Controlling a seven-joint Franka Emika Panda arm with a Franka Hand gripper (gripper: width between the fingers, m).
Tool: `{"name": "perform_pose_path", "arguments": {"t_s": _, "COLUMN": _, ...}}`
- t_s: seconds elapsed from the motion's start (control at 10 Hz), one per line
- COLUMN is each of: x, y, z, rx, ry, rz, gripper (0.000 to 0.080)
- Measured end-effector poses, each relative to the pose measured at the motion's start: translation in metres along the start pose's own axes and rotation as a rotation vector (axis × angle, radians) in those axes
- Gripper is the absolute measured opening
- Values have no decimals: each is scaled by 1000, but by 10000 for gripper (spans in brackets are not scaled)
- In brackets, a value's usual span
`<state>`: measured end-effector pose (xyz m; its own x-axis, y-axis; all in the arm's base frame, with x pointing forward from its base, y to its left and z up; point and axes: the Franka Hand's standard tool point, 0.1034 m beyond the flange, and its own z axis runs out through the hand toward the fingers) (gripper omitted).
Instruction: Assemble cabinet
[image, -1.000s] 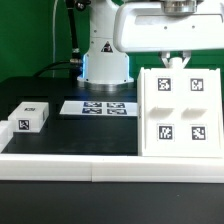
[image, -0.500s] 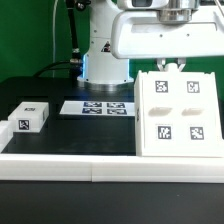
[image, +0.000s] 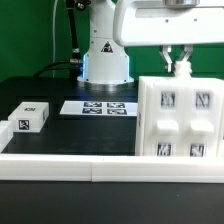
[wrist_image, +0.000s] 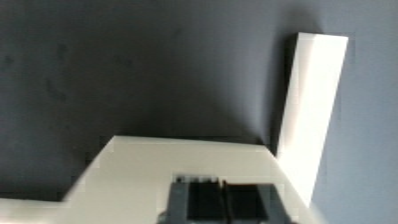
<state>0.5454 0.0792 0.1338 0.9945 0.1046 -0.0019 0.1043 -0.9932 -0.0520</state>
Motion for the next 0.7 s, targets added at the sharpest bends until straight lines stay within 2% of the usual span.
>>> {"name": "perform_pose_path", "arguments": {"t_s": 0.5, "x": 0, "y": 0, "z": 0, "rx": 0, "ry": -1, "rz": 0, "gripper": 2}}
{"name": "perform_pose_path", "arguments": {"t_s": 0.6, "x": 0, "y": 0, "z": 0, "rx": 0, "ry": -1, "rz": 0, "gripper": 111}}
{"name": "perform_pose_path", "arguments": {"t_s": 0.7, "x": 0, "y": 0, "z": 0, "rx": 0, "ry": -1, "rz": 0, "gripper": 257}}
